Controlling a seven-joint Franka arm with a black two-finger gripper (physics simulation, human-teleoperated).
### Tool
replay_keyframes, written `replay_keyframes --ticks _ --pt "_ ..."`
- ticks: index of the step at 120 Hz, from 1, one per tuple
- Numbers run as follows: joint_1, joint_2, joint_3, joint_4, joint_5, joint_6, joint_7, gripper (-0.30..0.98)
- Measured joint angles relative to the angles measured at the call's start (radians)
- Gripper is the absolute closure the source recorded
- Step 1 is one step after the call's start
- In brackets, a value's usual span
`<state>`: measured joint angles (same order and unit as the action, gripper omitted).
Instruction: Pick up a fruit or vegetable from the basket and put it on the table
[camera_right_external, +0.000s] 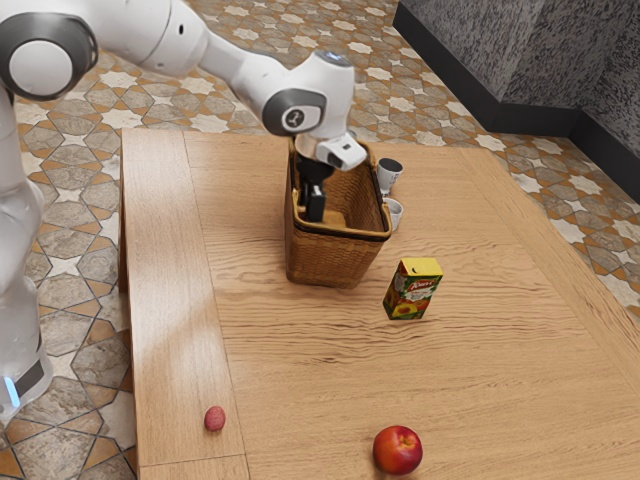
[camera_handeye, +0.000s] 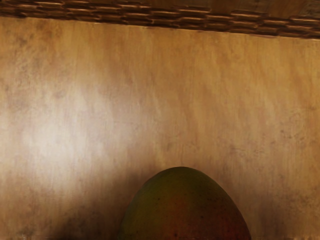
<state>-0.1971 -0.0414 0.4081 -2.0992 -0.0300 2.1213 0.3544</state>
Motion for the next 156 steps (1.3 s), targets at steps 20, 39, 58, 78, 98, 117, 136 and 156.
replay_keyframes --ticks 20,39,58,78,98,117,136,156 --pt "0.010 -0.002 -0.001 0.000 0.002 -0.013 0.000 0.03" --pt "0.010 0.005 -0.004 0.001 0.007 -0.011 0.003 0.04" --pt "0.007 0.024 -0.002 0.001 0.008 -0.007 0.005 0.04" --pt "0.007 0.039 0.001 0.000 0.005 -0.002 0.004 0.06" --pt "0.008 0.039 0.002 -0.001 0.006 0.013 0.001 0.18" --pt "0.007 0.040 0.004 -0.003 0.004 0.021 0.000 0.21" --pt "0.006 0.041 0.004 -0.009 0.002 0.036 -0.002 0.31" --pt "0.008 0.041 0.003 -0.009 0.006 0.056 -0.009 0.39"
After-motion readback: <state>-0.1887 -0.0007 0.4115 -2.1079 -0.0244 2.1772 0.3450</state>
